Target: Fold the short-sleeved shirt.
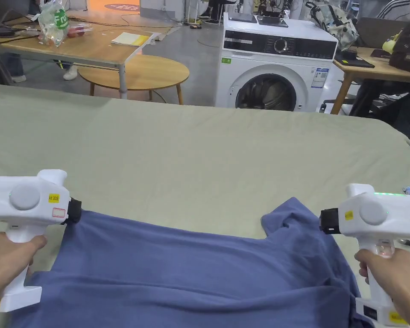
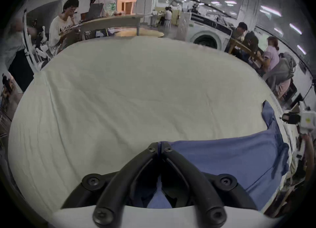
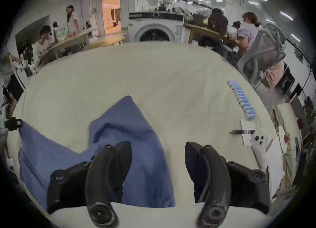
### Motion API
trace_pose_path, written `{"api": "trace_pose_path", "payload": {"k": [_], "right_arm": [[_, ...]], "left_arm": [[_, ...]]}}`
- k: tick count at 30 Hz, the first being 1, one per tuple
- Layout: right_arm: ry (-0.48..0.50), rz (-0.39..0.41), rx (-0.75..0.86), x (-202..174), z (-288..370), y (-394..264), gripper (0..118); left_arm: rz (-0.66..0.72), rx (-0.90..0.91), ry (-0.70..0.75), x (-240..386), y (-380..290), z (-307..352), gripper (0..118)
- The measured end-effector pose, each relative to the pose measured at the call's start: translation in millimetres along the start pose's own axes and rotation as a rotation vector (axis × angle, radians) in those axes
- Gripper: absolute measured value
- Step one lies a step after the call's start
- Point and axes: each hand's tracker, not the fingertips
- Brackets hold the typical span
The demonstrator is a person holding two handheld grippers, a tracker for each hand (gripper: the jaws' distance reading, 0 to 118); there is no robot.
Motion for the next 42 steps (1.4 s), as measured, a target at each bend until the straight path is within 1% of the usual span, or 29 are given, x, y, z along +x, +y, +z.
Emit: {"api": "trace_pose_path", "payload": {"k": [2, 3, 5, 6, 7, 8, 9, 10, 11, 12, 13, 15, 16, 18, 20, 22, 25, 28, 31, 34, 37, 39, 42], "right_arm": [[0.040, -0.012, -0.078, 5.3, -25.1, 8.0, 66], [0.033, -0.019, -0.104, 5.9, -36.8, 9.5, 66], [0.074, -0.029, -0.182, 6.9, -56.1, 7.1, 66], [0.112, -0.041, -0.225, 6.2, -65.0, 5.8, 64], [0.140, -0.055, -0.238, 5.2, -69.3, 3.8, 56], [0.084, -0.035, -0.191, 1.8, -63.4, 0.4, 51], [0.085, -0.021, -0.166, 0.0, -60.5, 0.3, 47], [0.088, -0.011, -0.160, -1.1, -59.8, 1.6, 35], [0.089, 0.000, -0.154, -0.2, -58.8, 3.1, 1], [0.094, -0.002, -0.139, 1.8, -53.4, 1.0, 0], [0.119, -0.039, -0.130, 5.7, -49.0, -0.6, 0], [0.172, -0.077, -0.092, 12.7, -33.4, -2.8, 0], [0.167, -0.077, -0.056, 10.9, -15.2, -5.7, 0], [0.159, -0.058, -0.012, 12.6, 10.3, -9.8, 0], [0.183, -0.050, 0.026, 11.4, 40.1, -14.9, 0], [0.181, -0.045, 0.065, 13.5, 69.6, -27.6, 0], [0.181, -0.025, 0.091, 15.0, 107.3, -46.6, 0], [0.176, -0.023, 0.105, 20.3, 137.8, -67.7, 0], [0.151, -0.014, 0.122, 25.8, 166.6, -97.2, 0], [0.151, -0.016, 0.125, 30.1, 186.8, -123.1, 0], [0.149, 0.002, 0.097, 30.6, 197.2, -146.4, 0], [0.144, 0.020, 0.078, 30.5, 201.0, -162.4, 0], [0.117, 0.068, 0.005, 29.9, 193.2, -182.6, 0]], "left_arm": [[-0.014, 0.026, -0.008, 1.2, -2.1, 6.8, 0], [-0.014, 0.031, -0.005, 2.6, -3.3, 10.1, 0], [-0.011, 0.050, -0.012, 2.5, -6.4, 14.2, 0], [-0.011, 0.051, -0.009, 3.0, -7.5, 16.1, 0], [-0.007, 0.054, -0.009, 2.9, -8.3, 17.2, 0], [-0.007, 0.056, -0.013, 2.5, -9.1, 18.7, 0], [-0.009, 0.058, -0.012, 1.6, -10.4, 18.0, 0], [-0.009, 0.058, -0.008, 1.4, -9.9, 18.0, 0], [-0.007, 0.060, -0.008, 0.9, -10.1, 18.9, 0], [-0.005, 0.064, -0.011, -0.1, -10.2, 20.2, 0], [-0.002, 0.066, -0.012, -0.6, -10.7, 21.7, 0], [0.000, 0.073, -0.014, -1.3, -10.7, 27.3, 0], [-0.001, 0.081, -0.017, -1.8, -10.9, 31.1, 0], [0.002, 0.089, -0.022, -1.3, -14.6, 41.5, 0], [0.012, 0.107, -0.032, -2.9, -19.6, 53.0, 0], [0.025, 0.123, -0.042, -4.7, -28.2, 66.4, 0], [0.041, 0.140, -0.055, -8.3, -45.8, 88.5, 0], [0.065, 0.159, -0.069, -13.6, -64.6, 110.0, 0], [0.075, 0.176, -0.077, -20.2, -84.6, 130.1, 0], [0.070, 0.184, -0.083, -20.7, -105.9, 150.2, 0], [0.061, 0.180, -0.087, -20.1, -125.7, 163.8, 0], [0.064, 0.169, -0.092, -21.4, -139.8, 167.0, 0], [0.074, 0.120, -0.094, -24.2, -162.2, 164.3, 0]]}}
